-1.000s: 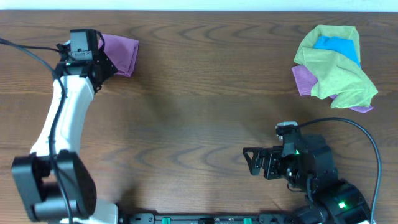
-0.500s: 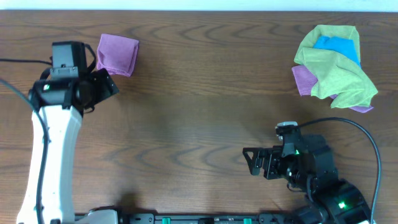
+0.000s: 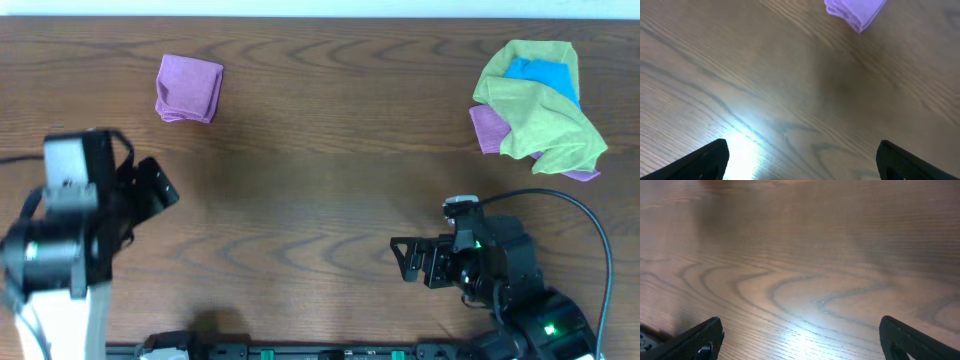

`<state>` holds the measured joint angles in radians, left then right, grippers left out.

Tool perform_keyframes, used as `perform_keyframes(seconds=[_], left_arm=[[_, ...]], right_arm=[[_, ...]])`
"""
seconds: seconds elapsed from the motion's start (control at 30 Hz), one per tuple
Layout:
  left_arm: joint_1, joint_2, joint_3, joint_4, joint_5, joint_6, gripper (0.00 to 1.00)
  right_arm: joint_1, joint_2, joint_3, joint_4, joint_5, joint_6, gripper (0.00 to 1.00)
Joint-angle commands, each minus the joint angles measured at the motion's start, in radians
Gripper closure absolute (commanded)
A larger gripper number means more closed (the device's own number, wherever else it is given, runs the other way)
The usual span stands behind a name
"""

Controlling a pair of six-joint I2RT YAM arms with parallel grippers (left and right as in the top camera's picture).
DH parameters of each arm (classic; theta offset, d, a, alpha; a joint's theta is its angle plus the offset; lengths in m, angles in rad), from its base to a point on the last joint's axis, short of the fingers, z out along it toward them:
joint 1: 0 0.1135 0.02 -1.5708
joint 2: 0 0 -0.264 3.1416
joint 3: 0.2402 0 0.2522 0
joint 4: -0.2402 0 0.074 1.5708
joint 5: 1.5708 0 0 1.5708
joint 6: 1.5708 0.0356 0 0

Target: Fold the cloth

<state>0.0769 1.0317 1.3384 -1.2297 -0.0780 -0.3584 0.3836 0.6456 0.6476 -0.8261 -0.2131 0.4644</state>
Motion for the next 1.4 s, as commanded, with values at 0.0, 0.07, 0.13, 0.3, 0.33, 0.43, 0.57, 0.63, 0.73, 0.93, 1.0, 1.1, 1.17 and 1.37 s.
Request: perform_keyframes(seconds=[0.0, 0.07, 0.13, 0.3, 0.33, 0.43, 0.57, 0.63, 0.73, 0.93, 1.0, 1.1, 1.17, 1.37], left_arm=[[0.002, -0.096, 0.012, -0.038, -0.022, 0.008, 0.05], [0.002, -0.162, 0.012, -0.079, -0.036, 0.008, 0.05], [0.002, -0.221, 0.011, -0.113, -0.045, 0.016, 0.05], [0.002, -0.364, -0.007, -0.162, -0.045, 0.031, 0.05], [0.002, -0.389, -0.019, -0.162, -0.045, 0.030, 0.05], [0.002, -0.451, -0.076, -0.153, -0.034, 0.029, 0.05], [0.002, -0.511, -0.205, -0.074, 0.003, 0.029, 0.05], [0.002, -0.547, -0.299, 0.012, 0.026, 0.030, 0.05], [0.002, -0.591, -0.400, 0.111, 0.039, 0.030, 0.05], [0.002, -0.727, -0.605, 0.283, 0.038, 0.075, 0.05], [0.002, -0.764, -0.646, 0.308, 0.038, 0.100, 0.05], [0.002, -0.825, -0.712, 0.330, 0.038, 0.158, 0.05], [0.002, -0.858, -0.747, 0.339, 0.038, 0.187, 0.05], [0.002, -0.950, -0.833, 0.346, 0.038, 0.217, 0.05]], right_arm=[[-0.012, -0.004, -0.003, -0.002, -0.008, 0.014, 0.01], [-0.012, -0.004, -0.003, -0.002, -0.008, 0.014, 0.01], [-0.012, -0.004, -0.003, -0.002, -0.008, 0.014, 0.01], [-0.012, -0.004, -0.003, -0.002, -0.008, 0.014, 0.01], [-0.012, -0.004, -0.003, -0.002, -0.008, 0.014, 0.01], [-0.012, -0.004, -0.003, -0.002, -0.008, 0.013, 0.01], [-0.012, -0.004, -0.003, -0.002, -0.008, 0.014, 0.01], [-0.012, -0.004, -0.003, -0.002, -0.008, 0.014, 0.01], [-0.012, -0.004, -0.003, -0.002, -0.008, 0.014, 0.01], [-0.012, -0.004, -0.003, -0.002, -0.008, 0.014, 0.01], [-0.012, -0.004, -0.003, -0.002, -0.008, 0.014, 0.01], [-0.012, -0.004, -0.003, -0.002, -0.008, 0.014, 0.01], [-0.012, -0.004, -0.003, -0.002, -0.008, 0.014, 0.01], [-0.012, -0.004, -0.003, -0.002, -0.008, 0.013, 0.01]])
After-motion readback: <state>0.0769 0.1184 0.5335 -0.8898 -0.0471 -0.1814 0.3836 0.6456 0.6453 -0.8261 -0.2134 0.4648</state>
